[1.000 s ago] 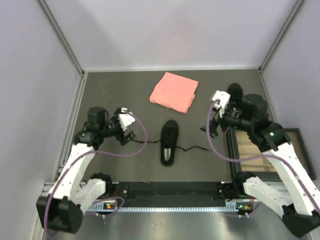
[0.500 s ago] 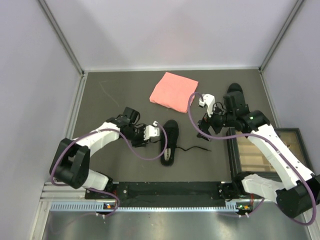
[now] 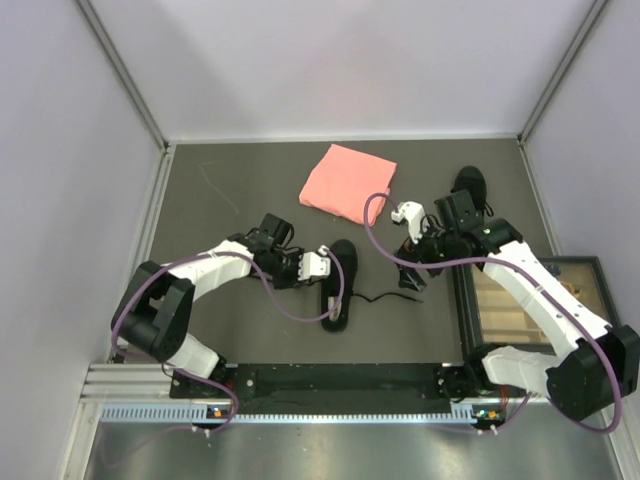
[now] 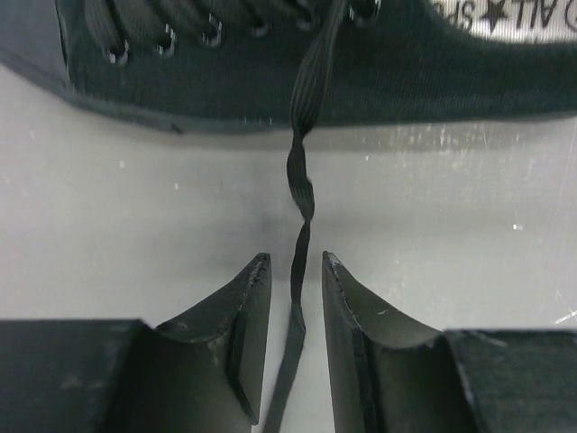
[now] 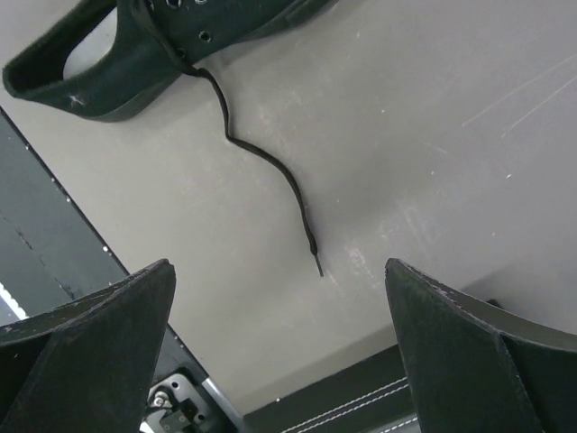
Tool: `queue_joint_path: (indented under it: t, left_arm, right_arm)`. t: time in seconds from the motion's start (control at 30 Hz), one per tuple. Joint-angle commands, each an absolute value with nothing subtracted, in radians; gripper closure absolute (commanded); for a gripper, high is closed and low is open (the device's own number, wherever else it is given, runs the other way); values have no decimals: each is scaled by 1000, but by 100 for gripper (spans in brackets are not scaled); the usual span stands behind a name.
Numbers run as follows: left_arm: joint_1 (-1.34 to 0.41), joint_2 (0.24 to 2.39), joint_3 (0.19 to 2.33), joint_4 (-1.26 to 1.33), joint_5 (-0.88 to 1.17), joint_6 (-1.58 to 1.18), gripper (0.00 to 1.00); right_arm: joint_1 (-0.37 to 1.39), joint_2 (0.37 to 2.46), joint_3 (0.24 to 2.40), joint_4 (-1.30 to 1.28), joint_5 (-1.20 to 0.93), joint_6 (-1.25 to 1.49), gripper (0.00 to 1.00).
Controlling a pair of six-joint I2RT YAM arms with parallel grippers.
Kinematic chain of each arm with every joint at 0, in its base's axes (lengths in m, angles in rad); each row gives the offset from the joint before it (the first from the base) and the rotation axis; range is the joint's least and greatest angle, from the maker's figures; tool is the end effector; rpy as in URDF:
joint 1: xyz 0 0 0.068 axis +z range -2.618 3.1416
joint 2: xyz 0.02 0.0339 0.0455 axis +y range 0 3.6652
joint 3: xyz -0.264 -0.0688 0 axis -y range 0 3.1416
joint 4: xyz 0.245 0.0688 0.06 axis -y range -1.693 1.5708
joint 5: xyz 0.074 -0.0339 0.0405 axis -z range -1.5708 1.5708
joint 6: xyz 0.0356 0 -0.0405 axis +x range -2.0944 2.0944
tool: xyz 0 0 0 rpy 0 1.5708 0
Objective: Tie the shoes
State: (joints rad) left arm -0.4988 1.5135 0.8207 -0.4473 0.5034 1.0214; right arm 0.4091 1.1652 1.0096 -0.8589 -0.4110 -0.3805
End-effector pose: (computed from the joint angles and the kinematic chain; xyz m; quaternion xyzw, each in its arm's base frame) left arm 0.2338 -0.1469 0.1712 0.6904 0.6490 -0.1816 0.2628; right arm 0.1994 0.1019 0.2868 -0.4138 0.8474 0.2000 0.2660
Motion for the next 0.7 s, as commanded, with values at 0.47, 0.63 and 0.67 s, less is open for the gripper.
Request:
queue_joint_path:
  t: [0.47, 0.63, 0.67]
  left_arm:
    - [-549, 1542, 896, -474, 564, 1055, 100]
    - [-548, 1474, 904, -471, 646, 994, 100]
    - [-548, 1459, 902, -462, 655, 964, 100]
  right_arm:
    - [353, 1210, 983, -873, -388, -405, 1]
    - [347, 1258, 970, -887, -371, -431, 1]
    - [347, 1265, 968, -888, -371, -431, 1]
